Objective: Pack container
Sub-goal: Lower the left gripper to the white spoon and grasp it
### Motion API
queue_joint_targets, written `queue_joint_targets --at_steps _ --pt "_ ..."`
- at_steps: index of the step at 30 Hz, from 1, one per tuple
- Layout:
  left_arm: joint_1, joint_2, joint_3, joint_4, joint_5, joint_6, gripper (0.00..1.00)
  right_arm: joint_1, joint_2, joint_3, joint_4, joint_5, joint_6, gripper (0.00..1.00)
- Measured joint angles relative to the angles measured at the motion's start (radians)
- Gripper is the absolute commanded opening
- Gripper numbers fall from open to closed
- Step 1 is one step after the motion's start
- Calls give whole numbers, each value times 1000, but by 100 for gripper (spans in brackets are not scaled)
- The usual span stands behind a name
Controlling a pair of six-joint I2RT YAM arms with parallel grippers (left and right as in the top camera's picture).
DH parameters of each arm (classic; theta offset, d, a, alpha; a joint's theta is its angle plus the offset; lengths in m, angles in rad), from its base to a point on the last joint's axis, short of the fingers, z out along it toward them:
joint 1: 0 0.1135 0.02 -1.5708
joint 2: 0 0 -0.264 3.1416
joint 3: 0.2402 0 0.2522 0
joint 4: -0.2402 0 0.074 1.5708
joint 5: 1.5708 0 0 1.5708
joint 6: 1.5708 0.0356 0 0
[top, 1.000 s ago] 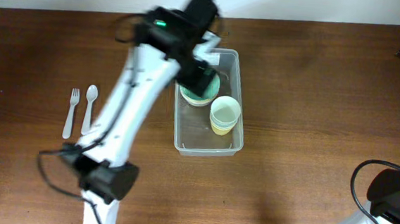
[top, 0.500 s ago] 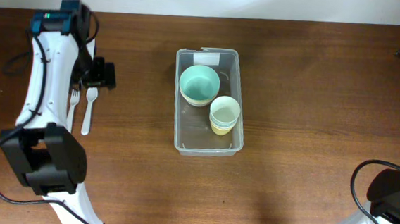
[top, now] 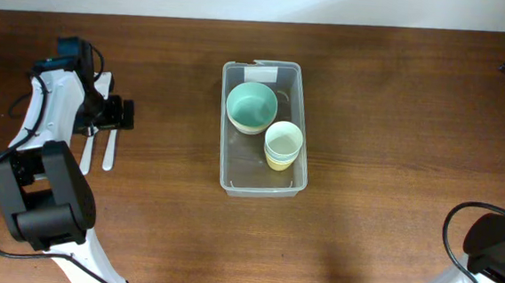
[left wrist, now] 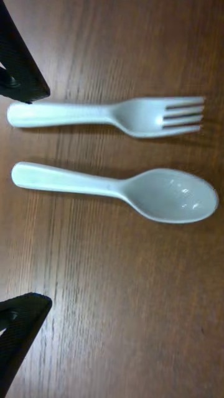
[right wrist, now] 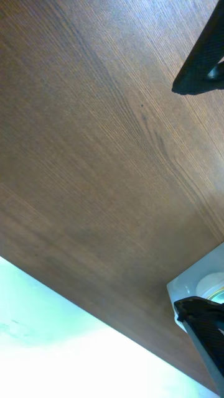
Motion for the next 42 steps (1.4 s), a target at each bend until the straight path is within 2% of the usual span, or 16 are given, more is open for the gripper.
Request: queue_joint_targets --at_steps 12,22,27,28,31,33,34,36,40,42 --pt "-1 0 -138 162 3 23 95 0 0 0 0 0 0 99" --pt "-1 3 -148 210 11 23 93 0 0 0 0 0 1 99" --pt "-1 54 -148 227 18 24 89 0 0 0 0 0 0 99" --pt "-1 62 -146 229 17 23 84 0 0 0 0 0 0 99" --pt "-1 62 -147 238 17 26 77 0 0 0 0 0 0 99" --pt "-1 62 -147 240 17 26 63 0 0 0 0 0 0 99" --pt "-1 62 -147 240 17 28 52 0 0 0 0 0 0 99" --pt "-1 62 -147 242 17 24 41 0 0 0 0 0 0 99" --pt "-1 62 -146 239 17 27 33 0 0 0 0 0 1 98" --pt "-1 63 -143 223 18 26 24 0 0 0 0 0 1 99"
